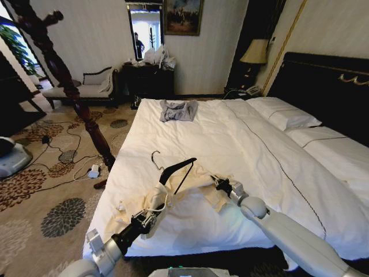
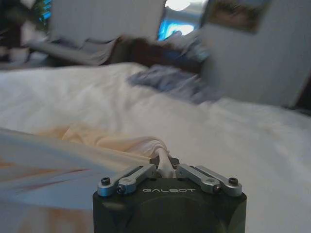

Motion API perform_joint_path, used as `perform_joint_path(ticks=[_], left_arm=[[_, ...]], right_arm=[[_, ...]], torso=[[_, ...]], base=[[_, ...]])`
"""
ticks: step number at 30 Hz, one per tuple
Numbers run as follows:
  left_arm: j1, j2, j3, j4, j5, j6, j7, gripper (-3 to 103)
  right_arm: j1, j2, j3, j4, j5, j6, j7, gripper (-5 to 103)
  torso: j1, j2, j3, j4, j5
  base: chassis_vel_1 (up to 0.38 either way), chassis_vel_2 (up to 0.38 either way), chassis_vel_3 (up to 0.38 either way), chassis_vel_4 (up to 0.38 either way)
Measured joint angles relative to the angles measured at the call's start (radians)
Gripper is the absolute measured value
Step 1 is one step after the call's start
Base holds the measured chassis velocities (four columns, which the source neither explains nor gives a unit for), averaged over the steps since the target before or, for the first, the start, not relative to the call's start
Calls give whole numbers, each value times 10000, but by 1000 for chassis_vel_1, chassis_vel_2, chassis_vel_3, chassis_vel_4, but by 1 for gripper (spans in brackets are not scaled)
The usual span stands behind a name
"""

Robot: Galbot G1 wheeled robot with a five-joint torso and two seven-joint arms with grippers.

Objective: Pick up the clothes from the bed and hang them on the clothes hanger.

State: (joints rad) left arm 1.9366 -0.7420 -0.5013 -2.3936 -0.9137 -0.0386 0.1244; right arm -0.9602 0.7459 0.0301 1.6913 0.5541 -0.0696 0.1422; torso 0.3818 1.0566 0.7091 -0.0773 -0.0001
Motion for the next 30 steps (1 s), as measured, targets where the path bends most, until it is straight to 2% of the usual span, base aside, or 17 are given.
perform_joint_path(ticks=[4, 7, 9, 11, 12, 13, 15, 16, 19, 20, 21, 23, 24, 25, 27, 29, 30], left_arm=[[-83, -37, -16, -7, -67, -20, -1, 20], [-204, -40, -27, -4, -164, -26, -34, 20], [-213, -38, -34, -2, -170, -29, -37, 20], [-214, -36, -36, -2, -175, -30, -41, 20], [-211, -34, -39, -1, -175, -30, -41, 20], [-211, -34, -39, -1, -175, -30, -41, 20], [-211, -22, -39, -3, -175, -30, -41, 20], [-211, -22, -39, -3, -175, -30, -41, 20], [-213, -16, -26, -6, -182, -49, -38, 20], [-207, -30, -1, -6, -181, -59, -37, 20], [-207, -30, -1, -6, -181, -59, -37, 20], [-174, -59, 39, -5, -167, -79, -35, 20], [-155, -68, 43, -5, -161, -85, -34, 20], [-118, -85, 43, -5, -148, -92, -30, 20], [-90, -94, 39, -5, -135, -93, -27, 20], [-61, -102, 32, 2, -110, -97, -18, 20], [-61, -102, 32, 2, -110, -97, -18, 20]], right_arm=[[-102, 178, 488, 105, 144, 77, 397, 1], [-544, 273, 1256, 413, 254, 51, 671, 16], [-736, 204, 1425, 508, 260, -7, 691, 16], [-1078, -18, 1601, 624, 147, -143, 659, 27], [-1359, -292, 1670, 705, -43, -224, 465, 32], [-1359, -292, 1670, 705, -43, -224, 465, 32], [-1843, -825, 1683, 892, -467, -200, -22, 43], [-1843, -825, 1683, 892, -467, -200, -22, 43], [-1813, -1051, 1387, 1229, -375, -61, -403, 54], [-1587, -1018, 1209, 1290, -213, -29, -545, 59], [-1587, -1018, 1209, 1290, -213, -29, -545, 59], [-1150, -841, 832, 1198, -27, 52, -831, 70], [-973, -765, 647, 1066, -16, 110, -941, 70], [-692, -643, 303, 829, -26, 209, -1147, 81], [-452, -562, -16, 629, -38, 282, -1326, 81], [14, -391, -674, 253, -28, 424, -1654, 91], [14, -391, -674, 253, -28, 424, -1654, 91]], torso=[[0, 0, 0, -4, 1], [1, 0, 0, -5, 0], [0, 0, 0, -5, 0], [0, 0, -1, -4, 4], [1, 0, 0, -4, 3], [1, 0, 0, -4, 3], [0, 0, -1, -10, 0], [0, 0, -1, -10, 0], [0, 0, -1, -9, 1], [0, 1, -1, -3, 0], [0, 1, -1, -3, 0], [0, 0, 0, 0, 0], [0, 0, 0, 1, 0], [0, 0, 0, -1, 2], [0, 0, 1, -2, 2], [0, 1, 0, -3, -1], [0, 1, 0, -3, -1]], base=[[0, 0, 0, 0], [0, 0, 0, 0], [0, 0, 0, 0], [0, 0, 0, 0], [0, 0, 0, 0], [0, 0, 0, 0], [0, 0, 0, 0], [0, 0, 0, 0], [0, 0, 0, 0], [0, 0, 0, 0], [0, 0, 0, 0], [0, 0, 0, 0], [0, 0, 0, 0], [0, 0, 0, 0], [0, 0, 0, 0], [0, 0, 0, 0], [0, 0, 0, 0]])
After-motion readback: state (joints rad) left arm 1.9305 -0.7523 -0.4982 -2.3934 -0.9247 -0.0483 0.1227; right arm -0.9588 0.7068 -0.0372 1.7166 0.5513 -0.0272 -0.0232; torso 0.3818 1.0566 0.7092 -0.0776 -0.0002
